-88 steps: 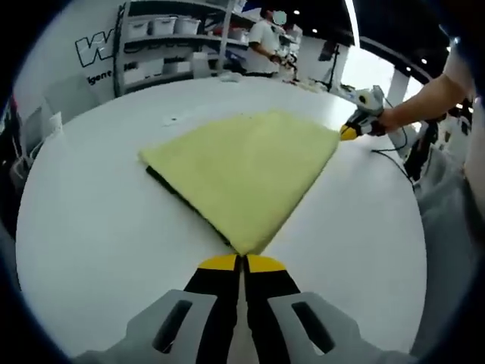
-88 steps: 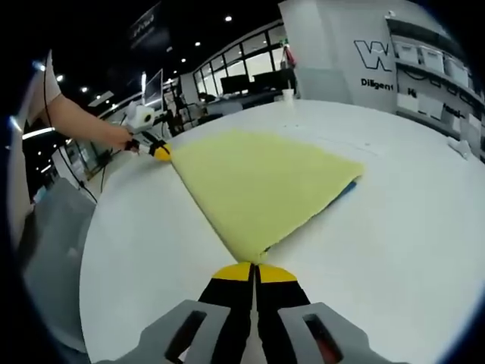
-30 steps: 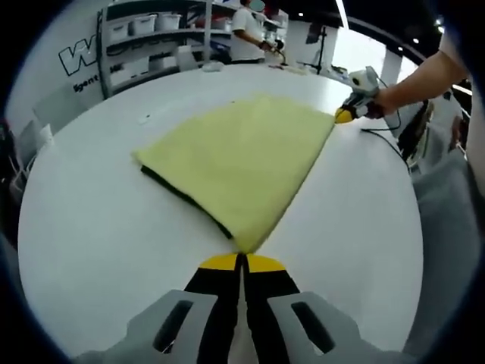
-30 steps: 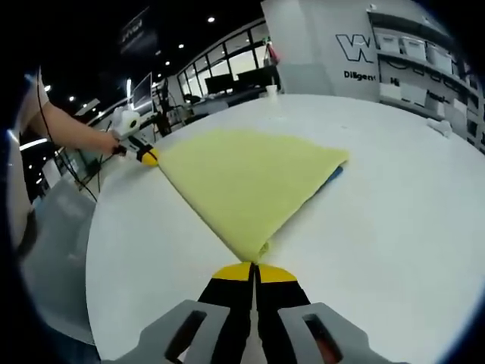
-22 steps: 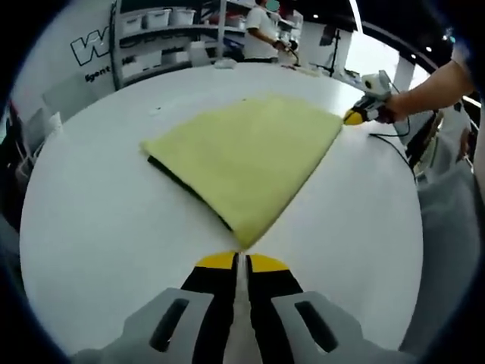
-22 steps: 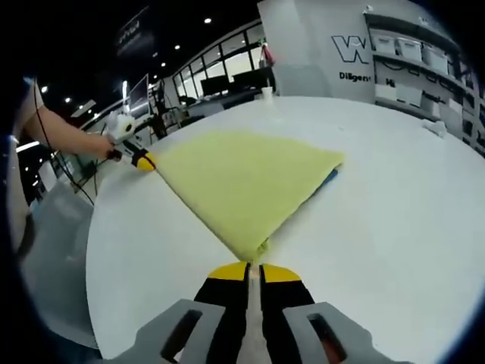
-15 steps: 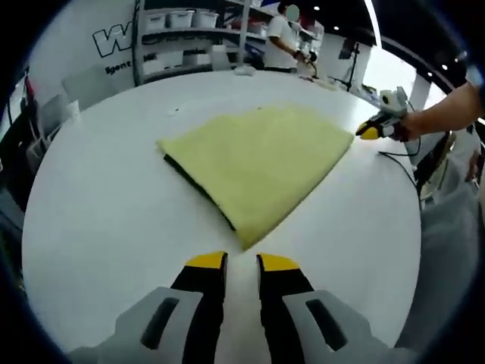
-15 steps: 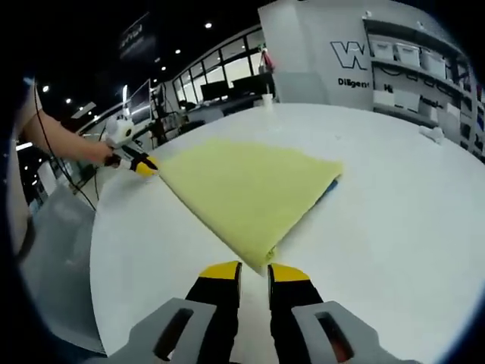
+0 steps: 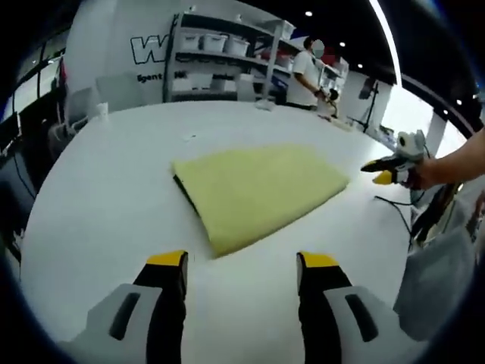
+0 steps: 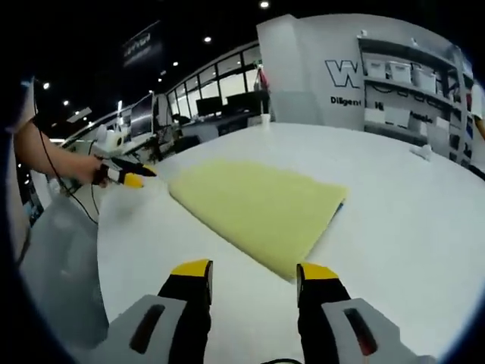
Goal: Fold the garment on the visible template until the final outline fits inside the template.
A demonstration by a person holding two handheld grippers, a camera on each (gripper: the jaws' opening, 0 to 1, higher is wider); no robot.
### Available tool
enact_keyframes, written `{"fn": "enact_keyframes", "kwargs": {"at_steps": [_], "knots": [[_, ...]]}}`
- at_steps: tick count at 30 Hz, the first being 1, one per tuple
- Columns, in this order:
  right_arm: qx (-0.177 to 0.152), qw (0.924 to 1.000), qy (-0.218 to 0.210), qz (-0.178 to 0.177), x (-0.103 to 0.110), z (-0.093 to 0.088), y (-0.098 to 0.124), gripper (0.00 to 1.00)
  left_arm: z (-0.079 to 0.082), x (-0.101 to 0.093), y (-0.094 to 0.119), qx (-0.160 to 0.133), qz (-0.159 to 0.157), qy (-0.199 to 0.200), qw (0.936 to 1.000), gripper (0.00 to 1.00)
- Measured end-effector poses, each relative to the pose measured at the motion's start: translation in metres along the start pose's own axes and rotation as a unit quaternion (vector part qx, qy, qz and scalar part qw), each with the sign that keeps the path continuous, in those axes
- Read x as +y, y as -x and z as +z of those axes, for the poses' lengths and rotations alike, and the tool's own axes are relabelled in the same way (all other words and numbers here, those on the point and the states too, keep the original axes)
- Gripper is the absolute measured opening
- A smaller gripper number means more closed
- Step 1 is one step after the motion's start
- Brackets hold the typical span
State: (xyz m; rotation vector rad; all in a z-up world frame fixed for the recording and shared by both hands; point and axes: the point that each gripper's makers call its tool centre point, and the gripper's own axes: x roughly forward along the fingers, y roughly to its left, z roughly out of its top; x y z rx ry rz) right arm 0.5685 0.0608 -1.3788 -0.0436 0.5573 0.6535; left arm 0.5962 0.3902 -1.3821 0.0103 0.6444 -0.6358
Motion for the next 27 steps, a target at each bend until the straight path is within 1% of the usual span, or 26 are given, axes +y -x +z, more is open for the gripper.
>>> {"fn": "enact_keyframes", "kwargs": {"at_steps": [1, 3, 6, 7, 8, 10, 13, 17, 21, 23, 27], "knots": [[-0.006, 1.0000, -0.001, -0.005, 0.005, 0.003, 0.003, 0.46, 0.001, -0.001, 0.002, -0.005, 0.003, -0.001, 1.0000, 0.66], [-0.006, 0.9999, -0.004, -0.012, 0.013, 0.004, 0.006, 0.50, 0.002, -0.008, 0.009, -0.012, 0.008, 0.010, 0.9998, 0.72], [-0.012, 0.9997, -0.012, -0.019, 0.022, 0.006, 0.012, 0.53, -0.002, -0.010, 0.014, -0.014, 0.018, 0.019, 0.9996, 0.82], [-0.015, 0.9995, -0.011, -0.027, 0.024, 0.007, 0.015, 0.55, -0.003, -0.011, 0.016, -0.014, 0.018, 0.020, 0.9995, 0.85], [-0.015, 0.9993, -0.013, -0.031, 0.026, 0.007, 0.017, 0.58, -0.003, -0.014, 0.018, -0.016, 0.020, 0.022, 0.9995, 0.87], [-0.015, 0.9990, -0.022, -0.035, 0.033, 0.007, 0.020, 0.61, -0.004, -0.018, 0.021, -0.016, 0.020, 0.025, 0.9994, 0.91], [-0.015, 0.9985, -0.026, -0.047, 0.041, 0.006, 0.025, 0.66, -0.004, -0.023, 0.025, -0.015, 0.014, 0.029, 0.9994, 0.95], [-0.014, 0.9973, -0.039, -0.061, 0.050, 0.006, 0.034, 0.72, 0.000, -0.032, 0.034, -0.022, 0.007, 0.027, 0.9994, 0.99], [-0.024, 0.9967, -0.043, -0.064, 0.060, 0.011, 0.041, 0.75, 0.002, -0.042, 0.041, -0.025, 0.000, 0.022, 0.9994, 0.99], [-0.023, 0.9968, -0.042, -0.065, 0.064, 0.012, 0.043, 0.77, 0.003, -0.047, 0.046, -0.024, -0.003, 0.026, 0.9994, 0.99], [-0.028, 0.9967, -0.044, -0.061, 0.066, 0.015, 0.046, 0.79, 0.005, -0.052, 0.054, -0.031, -0.002, 0.029, 0.9991, 0.99]]}}
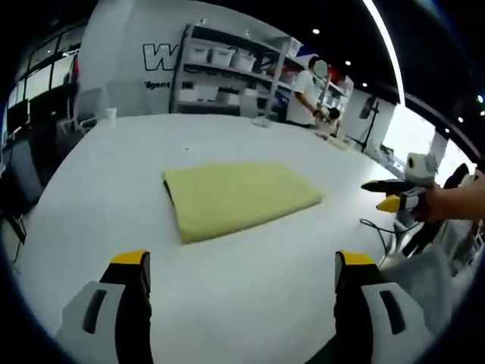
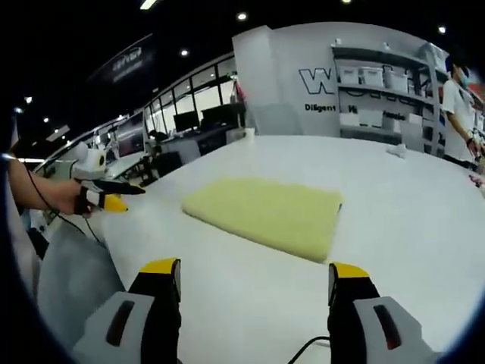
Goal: Fold the garment on the visible template until the final outline fits inside the template.
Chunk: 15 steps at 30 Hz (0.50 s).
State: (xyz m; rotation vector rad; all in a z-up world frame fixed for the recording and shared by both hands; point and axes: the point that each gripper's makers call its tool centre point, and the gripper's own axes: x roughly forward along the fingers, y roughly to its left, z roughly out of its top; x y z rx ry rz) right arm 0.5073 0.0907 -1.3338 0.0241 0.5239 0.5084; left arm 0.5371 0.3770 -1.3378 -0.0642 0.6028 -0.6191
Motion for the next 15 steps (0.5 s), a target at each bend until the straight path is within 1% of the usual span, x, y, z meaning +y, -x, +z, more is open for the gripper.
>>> {"fn": "enact_keyframes", "kwargs": {"at_steps": [3, 4, 5, 7, 9, 10, 11, 13, 15], "knots": [[-0.002, 0.9999, -0.010, 0.005, 0.000, 0.000, 0.001, 0.81, -0.004, -0.005, 0.005, -0.002, 0.003, 0.002, 1.0000, 0.99], [-0.001, 0.9999, -0.012, 0.008, 0.001, -0.001, 0.001, 0.83, -0.005, -0.006, 0.006, -0.002, 0.005, 0.003, 1.0000, 0.99], [0.008, 0.9999, -0.012, 0.010, 0.002, -0.004, 0.002, 0.84, -0.007, -0.008, 0.008, -0.004, 0.007, 0.007, 0.9999, 0.99], [0.010, 0.9998, -0.011, 0.014, 0.004, -0.007, 0.002, 0.85, -0.011, -0.012, 0.009, -0.004, 0.010, 0.009, 0.9999, 0.99], [0.018, 0.9996, -0.015, 0.016, 0.006, -0.011, 0.002, 0.88, -0.017, -0.014, 0.008, 0.004, 0.012, -0.001, 0.9999, 0.99], [0.023, 0.9993, -0.024, 0.016, 0.007, -0.013, 0.003, 0.88, -0.018, -0.014, 0.008, 0.003, 0.015, -0.008, 0.9998, 0.99], [0.019, 0.9993, -0.025, 0.019, 0.009, -0.012, 0.003, 0.89, -0.018, -0.015, 0.009, -0.001, 0.015, -0.010, 0.9998, 0.99], [0.010, 0.9998, -0.014, 0.014, 0.009, -0.008, 0.005, 0.91, -0.013, -0.017, 0.011, -0.011, 0.015, -0.005, 0.9998, 0.99], [0.009, 0.9997, -0.018, 0.014, 0.011, -0.007, 0.006, 0.93, -0.013, -0.018, 0.012, -0.008, 0.016, -0.015, 0.9997, 0.99]]}}
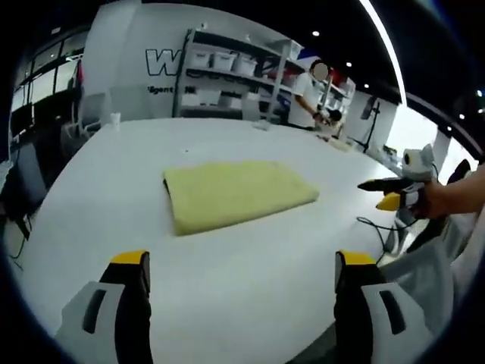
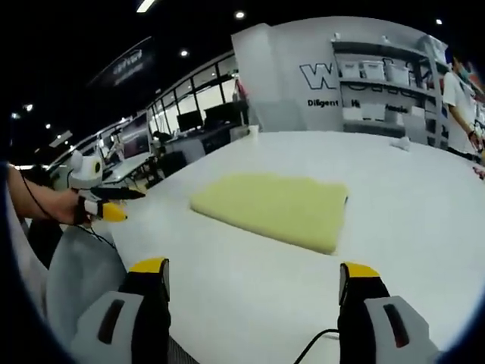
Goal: Fold the garment on the visible template until the final outline fits inside the template.
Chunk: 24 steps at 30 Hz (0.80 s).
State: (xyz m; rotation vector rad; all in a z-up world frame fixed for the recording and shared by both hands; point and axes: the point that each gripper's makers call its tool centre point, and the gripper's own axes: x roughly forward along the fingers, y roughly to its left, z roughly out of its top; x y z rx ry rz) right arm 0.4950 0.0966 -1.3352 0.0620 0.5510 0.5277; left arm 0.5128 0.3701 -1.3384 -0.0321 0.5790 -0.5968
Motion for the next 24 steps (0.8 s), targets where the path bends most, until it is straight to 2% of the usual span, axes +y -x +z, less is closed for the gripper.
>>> {"fn": "enact_keyframes", "kwargs": {"at_steps": [7, 10, 12, 24], "knots": [[-0.004, 1.0000, -0.001, 0.000, -0.001, 0.004, 0.006, 0.98, -0.002, -0.005, 0.004, 0.003, -0.001, -0.004, 1.0000, 0.99], [0.000, 1.0000, -0.004, -0.001, -0.002, 0.001, 0.008, 0.99, -0.010, -0.007, 0.004, 0.006, -0.002, -0.008, 0.9999, 0.99], [0.002, 1.0000, -0.003, -0.001, -0.002, 0.000, 0.009, 0.99, -0.010, -0.009, 0.005, -0.009, -0.005, -0.018, 0.9998, 0.99], [0.001, 1.0000, -0.007, -0.001, -0.001, -0.001, 0.013, 0.99, -0.013, -0.011, 0.007, -0.009, -0.004, -0.006, 0.9999, 0.99]]}}
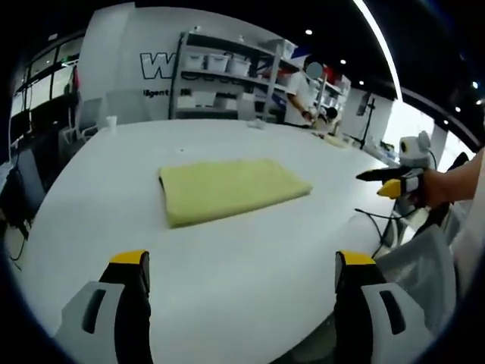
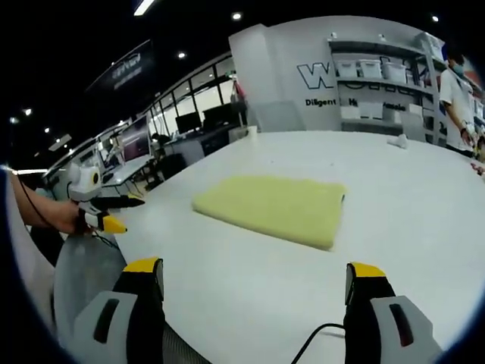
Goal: Fold the garment on the visible template until the final outline fits inside the template.
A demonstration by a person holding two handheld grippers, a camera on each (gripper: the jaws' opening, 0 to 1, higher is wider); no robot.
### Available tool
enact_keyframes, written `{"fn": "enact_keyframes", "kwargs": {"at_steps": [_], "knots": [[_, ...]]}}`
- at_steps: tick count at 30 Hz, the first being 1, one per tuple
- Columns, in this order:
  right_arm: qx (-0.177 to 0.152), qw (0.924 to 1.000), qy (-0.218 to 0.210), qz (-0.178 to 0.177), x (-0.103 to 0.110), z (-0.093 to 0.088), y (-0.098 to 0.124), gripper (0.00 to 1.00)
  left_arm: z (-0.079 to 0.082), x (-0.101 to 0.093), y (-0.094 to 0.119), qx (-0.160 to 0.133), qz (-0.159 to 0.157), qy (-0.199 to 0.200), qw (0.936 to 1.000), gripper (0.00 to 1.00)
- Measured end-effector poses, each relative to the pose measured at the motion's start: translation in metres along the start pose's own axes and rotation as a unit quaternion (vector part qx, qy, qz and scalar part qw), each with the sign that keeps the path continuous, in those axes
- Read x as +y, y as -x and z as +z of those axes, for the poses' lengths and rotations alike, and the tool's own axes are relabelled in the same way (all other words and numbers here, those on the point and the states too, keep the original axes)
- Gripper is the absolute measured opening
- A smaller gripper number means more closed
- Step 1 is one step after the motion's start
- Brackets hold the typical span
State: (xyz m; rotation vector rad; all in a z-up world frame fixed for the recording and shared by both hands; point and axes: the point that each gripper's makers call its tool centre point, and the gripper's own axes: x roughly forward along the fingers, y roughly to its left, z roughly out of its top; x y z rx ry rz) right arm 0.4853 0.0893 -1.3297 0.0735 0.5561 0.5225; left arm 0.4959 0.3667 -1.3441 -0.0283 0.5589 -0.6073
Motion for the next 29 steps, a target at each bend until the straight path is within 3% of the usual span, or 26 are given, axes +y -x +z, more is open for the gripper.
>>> {"fn": "enact_keyframes", "kwargs": {"at_steps": [29], "knots": [[0.000, 1.0000, 0.007, 0.005, 0.0029, -0.0013, -0.0026, 0.99, -0.0025, 0.0033, 0.0032, -0.018, 0.004, 0.016, 0.9997, 0.99]]}}
